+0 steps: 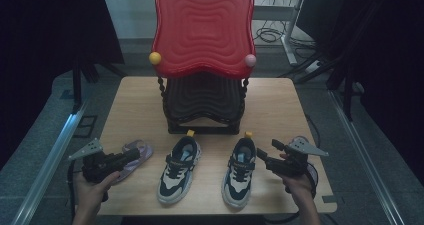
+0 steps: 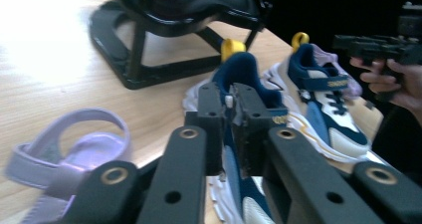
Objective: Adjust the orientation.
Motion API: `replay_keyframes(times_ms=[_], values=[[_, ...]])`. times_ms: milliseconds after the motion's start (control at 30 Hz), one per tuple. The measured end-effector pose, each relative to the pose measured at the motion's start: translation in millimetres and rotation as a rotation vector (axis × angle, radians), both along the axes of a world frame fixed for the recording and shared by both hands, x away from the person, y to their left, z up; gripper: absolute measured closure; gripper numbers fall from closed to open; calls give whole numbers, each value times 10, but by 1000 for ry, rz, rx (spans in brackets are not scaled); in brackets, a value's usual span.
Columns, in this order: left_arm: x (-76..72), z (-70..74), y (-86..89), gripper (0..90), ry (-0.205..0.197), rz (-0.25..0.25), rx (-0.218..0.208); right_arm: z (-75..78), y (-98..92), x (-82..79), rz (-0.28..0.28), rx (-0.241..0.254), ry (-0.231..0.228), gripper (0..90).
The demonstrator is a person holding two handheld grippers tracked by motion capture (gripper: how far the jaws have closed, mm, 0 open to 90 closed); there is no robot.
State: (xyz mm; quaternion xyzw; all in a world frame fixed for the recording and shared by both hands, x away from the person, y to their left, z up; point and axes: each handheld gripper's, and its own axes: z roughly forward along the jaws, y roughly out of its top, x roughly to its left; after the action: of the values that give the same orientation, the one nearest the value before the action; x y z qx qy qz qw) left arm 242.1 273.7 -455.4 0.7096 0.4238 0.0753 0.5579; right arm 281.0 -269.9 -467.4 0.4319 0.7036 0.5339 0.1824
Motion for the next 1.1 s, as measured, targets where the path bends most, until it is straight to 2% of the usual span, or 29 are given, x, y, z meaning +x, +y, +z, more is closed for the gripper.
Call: replay_keyframes(times_ms=[167, 267, 367, 400, 467, 600, 767, 900, 1100], values=[[-42, 45, -44, 893, -9, -24, 6, 14, 64, 3, -3, 5, 36, 158], [-44, 46, -63, 894, -5, -30, 4, 14, 110, 8, 5, -1, 43, 137], [-44, 41, -81, 895, 0, -30, 13, 25, 117, 0, -14, 11, 37, 130], [-49, 43, -91, 896, 0, -27, 25, 25, 109, -2, -19, 15, 37, 130], [-55, 53, -128, 897, -9, -22, 88, 18, 77, -4, -22, 24, 35, 133], [-82, 42, -172, 898, 9, -30, 120, 35, 10, -21, 7, 40, 17, 143], [-189, -53, -169, 898, 32, 1, 223, 99, -33, -71, 6, 60, -6, 148], [-247, -158, -123, 898, 58, 13, 247, 111, -22, -106, 28, 50, -32, 152], [-267, -326, -46, 898, 108, 33, 288, 93, 1, -98, 19, 48, -27, 151]])
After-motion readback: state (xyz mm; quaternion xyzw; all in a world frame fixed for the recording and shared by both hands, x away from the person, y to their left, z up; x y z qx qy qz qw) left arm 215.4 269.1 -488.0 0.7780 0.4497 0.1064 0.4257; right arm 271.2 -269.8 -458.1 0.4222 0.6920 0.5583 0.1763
